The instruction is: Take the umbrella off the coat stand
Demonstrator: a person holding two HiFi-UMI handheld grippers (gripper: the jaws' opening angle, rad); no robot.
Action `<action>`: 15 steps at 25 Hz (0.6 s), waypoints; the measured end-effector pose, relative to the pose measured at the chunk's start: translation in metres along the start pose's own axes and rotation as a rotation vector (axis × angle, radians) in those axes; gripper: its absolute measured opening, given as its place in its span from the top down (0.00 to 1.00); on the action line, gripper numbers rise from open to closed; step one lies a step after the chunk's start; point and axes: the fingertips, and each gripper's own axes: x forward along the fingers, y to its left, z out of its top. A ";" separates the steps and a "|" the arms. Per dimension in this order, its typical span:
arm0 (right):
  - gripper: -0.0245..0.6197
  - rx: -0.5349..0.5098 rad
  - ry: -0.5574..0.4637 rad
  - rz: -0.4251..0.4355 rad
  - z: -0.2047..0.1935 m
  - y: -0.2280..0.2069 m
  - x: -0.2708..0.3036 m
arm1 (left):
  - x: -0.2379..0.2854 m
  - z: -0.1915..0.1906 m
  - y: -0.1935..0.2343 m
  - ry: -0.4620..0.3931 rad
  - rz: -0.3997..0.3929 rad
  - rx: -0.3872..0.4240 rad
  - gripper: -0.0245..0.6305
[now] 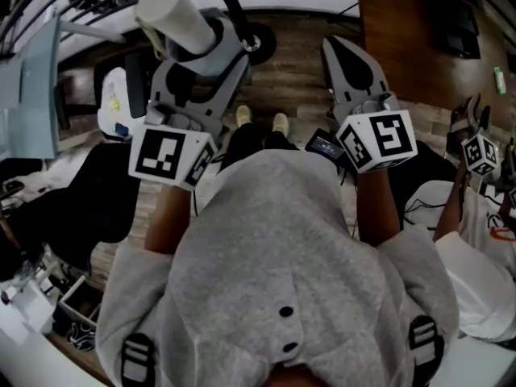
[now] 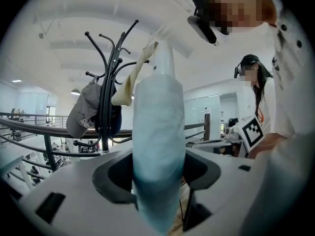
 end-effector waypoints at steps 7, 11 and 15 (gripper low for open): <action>0.95 -0.003 0.022 0.012 -0.010 0.014 0.006 | -0.008 -0.011 0.003 0.016 -0.019 -0.025 0.54; 0.95 0.009 0.032 0.012 -0.014 0.028 0.007 | -0.018 -0.016 0.006 0.019 -0.023 -0.020 0.54; 0.95 0.009 0.046 -0.018 -0.015 0.027 0.005 | -0.023 -0.019 0.009 0.011 -0.029 -0.028 0.54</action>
